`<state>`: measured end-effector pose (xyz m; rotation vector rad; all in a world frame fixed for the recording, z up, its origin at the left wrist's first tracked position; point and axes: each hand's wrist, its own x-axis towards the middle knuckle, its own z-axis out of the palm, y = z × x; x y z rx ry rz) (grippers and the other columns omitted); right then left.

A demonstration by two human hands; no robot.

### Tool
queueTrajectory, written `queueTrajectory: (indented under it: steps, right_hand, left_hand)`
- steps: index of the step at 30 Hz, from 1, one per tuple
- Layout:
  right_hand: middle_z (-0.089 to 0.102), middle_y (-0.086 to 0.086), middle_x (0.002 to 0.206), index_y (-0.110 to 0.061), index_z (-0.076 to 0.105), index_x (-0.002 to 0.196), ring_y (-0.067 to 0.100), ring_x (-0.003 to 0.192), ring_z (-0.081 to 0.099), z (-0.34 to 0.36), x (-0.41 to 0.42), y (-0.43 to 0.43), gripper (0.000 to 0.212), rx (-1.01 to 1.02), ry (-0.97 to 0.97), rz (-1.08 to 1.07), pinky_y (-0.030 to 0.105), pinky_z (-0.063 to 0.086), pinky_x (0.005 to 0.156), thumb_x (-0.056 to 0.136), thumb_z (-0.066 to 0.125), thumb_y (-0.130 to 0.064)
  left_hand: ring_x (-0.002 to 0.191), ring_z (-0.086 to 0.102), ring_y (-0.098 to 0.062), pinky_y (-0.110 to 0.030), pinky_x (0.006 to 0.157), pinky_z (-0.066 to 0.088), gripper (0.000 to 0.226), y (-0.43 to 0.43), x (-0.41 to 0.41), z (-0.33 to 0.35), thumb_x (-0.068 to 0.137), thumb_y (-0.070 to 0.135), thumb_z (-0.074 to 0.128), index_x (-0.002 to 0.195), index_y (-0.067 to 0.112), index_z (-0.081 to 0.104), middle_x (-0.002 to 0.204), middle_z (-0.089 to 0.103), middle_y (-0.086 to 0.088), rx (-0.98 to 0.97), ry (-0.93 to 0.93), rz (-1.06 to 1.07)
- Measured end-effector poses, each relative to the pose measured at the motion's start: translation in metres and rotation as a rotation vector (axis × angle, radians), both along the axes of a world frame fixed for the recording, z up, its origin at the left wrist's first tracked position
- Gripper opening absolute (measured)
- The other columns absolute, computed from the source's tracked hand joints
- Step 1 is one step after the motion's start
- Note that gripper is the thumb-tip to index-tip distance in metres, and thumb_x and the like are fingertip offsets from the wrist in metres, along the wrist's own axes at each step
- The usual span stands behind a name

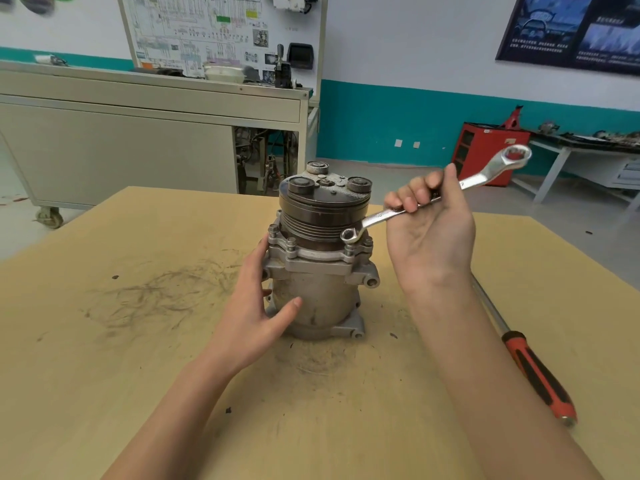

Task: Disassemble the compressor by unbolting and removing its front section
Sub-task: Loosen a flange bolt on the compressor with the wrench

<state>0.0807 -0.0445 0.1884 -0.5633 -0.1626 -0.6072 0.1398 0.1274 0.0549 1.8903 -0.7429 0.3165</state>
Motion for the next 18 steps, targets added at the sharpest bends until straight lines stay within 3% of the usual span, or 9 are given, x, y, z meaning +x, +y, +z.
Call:
queueTrajectory:
  steps: [7, 11, 14, 18]
  right_hand:
    - [0.043, -0.004, 0.06, -0.014, 0.04, 0.068, 0.011, 0.056, 0.043, -0.023, -0.018, 0.001, 0.031, -0.116, 0.014, -0.123, 0.023, 0.045, 0.062, 0.098, 0.035, -0.015]
    - [0.061, 0.0, 0.077, -0.015, 0.049, 0.081, 0.016, 0.082, 0.061, -0.043, -0.028, -0.011, 0.018, -0.523, 0.035, -0.287, 0.033, 0.051, 0.087, 0.093, 0.035, -0.013]
    - [0.069, 0.006, 0.093, -0.019, 0.049, 0.09, 0.023, 0.097, 0.065, -0.053, -0.034, -0.023, 0.014, -0.843, 0.056, -0.394, 0.035, 0.054, 0.083, 0.096, 0.038, -0.02]
    - [0.071, 0.001, 0.097, -0.021, 0.047, 0.092, 0.021, 0.092, 0.069, -0.057, -0.035, -0.029, 0.006, -0.935, 0.017, -0.442, 0.028, 0.056, 0.072, 0.097, 0.044, -0.024]
  left_hand:
    - [0.125, 0.033, 0.01, -0.01, 0.092, 0.036, 0.086, -0.001, 0.001, -0.001, 0.079, 0.041, 0.065, 0.131, 0.067, 0.0, 0.144, 0.024, 0.024, -0.01, -0.01, 0.005]
    - [0.126, 0.036, 0.004, -0.006, 0.091, 0.035, 0.092, 0.001, 0.002, -0.003, 0.084, 0.026, 0.071, 0.132, 0.065, 0.002, 0.137, 0.022, 0.037, -0.017, -0.015, -0.007]
    - [0.126, 0.035, 0.005, -0.003, 0.09, 0.034, 0.088, 0.0, 0.001, 0.0, 0.081, 0.034, 0.068, 0.132, 0.063, 0.002, 0.136, 0.019, 0.04, -0.016, 0.003, -0.007]
    - [0.122, 0.033, 0.01, 0.002, 0.087, 0.034, 0.084, -0.001, -0.001, 0.001, 0.077, 0.04, 0.063, 0.132, 0.062, 0.003, 0.133, 0.016, 0.046, -0.027, 0.019, -0.013]
